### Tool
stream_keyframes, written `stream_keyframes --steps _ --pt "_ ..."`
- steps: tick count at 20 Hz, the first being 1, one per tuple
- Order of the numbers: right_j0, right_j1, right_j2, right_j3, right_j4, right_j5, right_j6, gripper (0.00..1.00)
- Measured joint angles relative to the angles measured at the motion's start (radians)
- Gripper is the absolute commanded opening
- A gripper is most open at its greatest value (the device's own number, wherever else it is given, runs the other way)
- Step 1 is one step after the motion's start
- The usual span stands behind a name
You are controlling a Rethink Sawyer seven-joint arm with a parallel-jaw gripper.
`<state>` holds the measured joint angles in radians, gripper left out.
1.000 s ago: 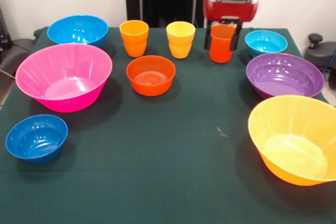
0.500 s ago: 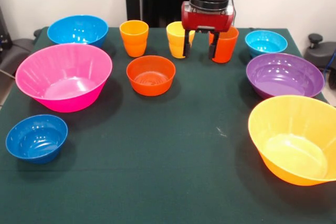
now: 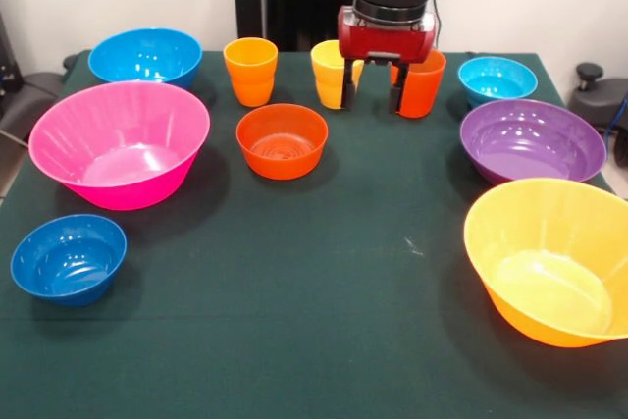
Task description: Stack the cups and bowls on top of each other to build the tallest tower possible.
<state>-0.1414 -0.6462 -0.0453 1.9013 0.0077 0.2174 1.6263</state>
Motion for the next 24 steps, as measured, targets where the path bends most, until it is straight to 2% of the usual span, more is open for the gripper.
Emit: stream_keyframes --steps 14,24 --pt "-0.080 0.047 0.042 -0.029 -0.033 0.000 0.000 1.00" --pt "-0.099 0.069 0.050 -0.086 -0.062 0.005 0.000 1.00"
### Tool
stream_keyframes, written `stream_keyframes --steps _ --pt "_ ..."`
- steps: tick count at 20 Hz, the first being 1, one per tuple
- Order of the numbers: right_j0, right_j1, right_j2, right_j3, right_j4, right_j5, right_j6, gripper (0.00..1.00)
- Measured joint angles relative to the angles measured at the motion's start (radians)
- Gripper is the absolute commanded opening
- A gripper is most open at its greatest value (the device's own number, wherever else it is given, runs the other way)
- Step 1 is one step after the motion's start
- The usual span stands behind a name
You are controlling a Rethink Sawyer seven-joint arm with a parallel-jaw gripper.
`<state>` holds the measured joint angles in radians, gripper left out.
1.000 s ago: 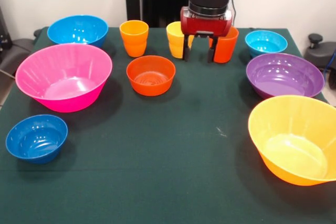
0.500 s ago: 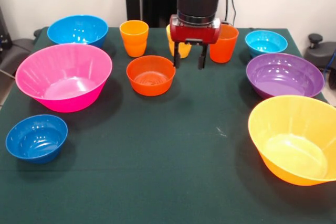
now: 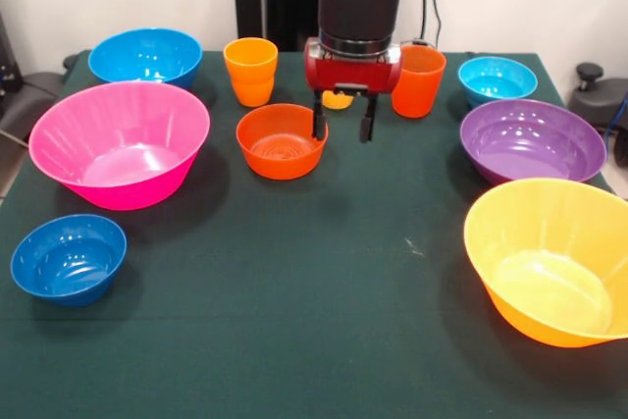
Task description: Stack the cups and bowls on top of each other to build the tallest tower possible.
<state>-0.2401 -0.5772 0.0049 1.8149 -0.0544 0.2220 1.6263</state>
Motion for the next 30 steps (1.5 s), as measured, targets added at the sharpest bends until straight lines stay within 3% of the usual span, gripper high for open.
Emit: stream_keyframes --steps 14,30 --pt "-0.008 0.070 0.006 -0.022 -0.054 0.000 0.000 1.00" --pt "-0.037 0.071 0.008 -0.022 -0.131 0.000 0.000 1.00"
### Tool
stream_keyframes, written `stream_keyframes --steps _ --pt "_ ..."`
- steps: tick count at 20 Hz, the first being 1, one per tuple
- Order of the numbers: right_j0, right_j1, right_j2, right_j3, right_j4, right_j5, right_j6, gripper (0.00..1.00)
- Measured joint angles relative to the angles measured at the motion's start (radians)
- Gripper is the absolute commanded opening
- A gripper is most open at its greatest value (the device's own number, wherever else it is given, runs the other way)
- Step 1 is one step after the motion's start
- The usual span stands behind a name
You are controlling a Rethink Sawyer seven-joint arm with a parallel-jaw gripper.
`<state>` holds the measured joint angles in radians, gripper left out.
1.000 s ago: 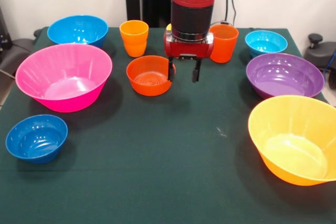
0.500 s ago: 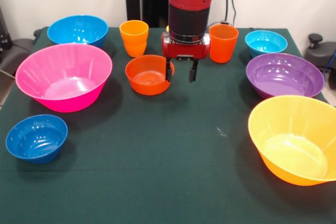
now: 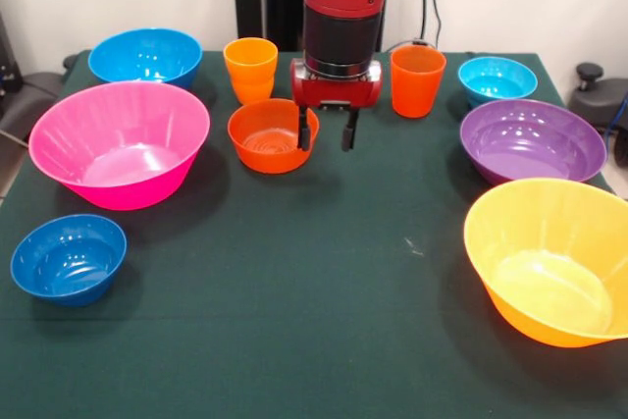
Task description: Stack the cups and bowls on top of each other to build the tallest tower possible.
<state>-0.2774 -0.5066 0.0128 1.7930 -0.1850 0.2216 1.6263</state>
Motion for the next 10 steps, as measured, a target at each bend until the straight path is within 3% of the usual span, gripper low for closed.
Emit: stream_keyframes --steps 10 --pt "-0.068 -0.005 0.056 0.000 -0.019 0.000 0.000 1.00"
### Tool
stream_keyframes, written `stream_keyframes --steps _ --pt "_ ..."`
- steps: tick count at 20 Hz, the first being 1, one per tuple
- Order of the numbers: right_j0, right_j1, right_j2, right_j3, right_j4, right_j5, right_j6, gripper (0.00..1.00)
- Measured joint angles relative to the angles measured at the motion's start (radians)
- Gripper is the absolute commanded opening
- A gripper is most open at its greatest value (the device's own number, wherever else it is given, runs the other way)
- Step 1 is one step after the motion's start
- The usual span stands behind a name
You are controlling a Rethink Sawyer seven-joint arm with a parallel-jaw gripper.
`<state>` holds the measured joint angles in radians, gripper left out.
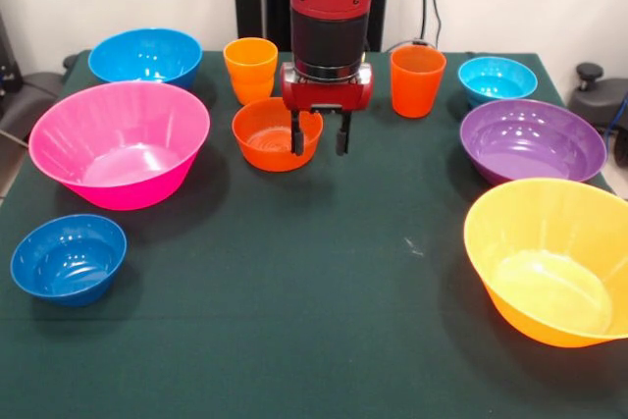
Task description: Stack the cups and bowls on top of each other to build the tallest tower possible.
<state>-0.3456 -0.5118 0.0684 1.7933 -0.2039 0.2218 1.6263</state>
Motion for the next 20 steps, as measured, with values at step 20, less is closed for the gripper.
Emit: stream_keyframes --steps 20 --pt "-0.006 -0.097 0.038 0.001 -0.001 0.011 0.000 1.00"
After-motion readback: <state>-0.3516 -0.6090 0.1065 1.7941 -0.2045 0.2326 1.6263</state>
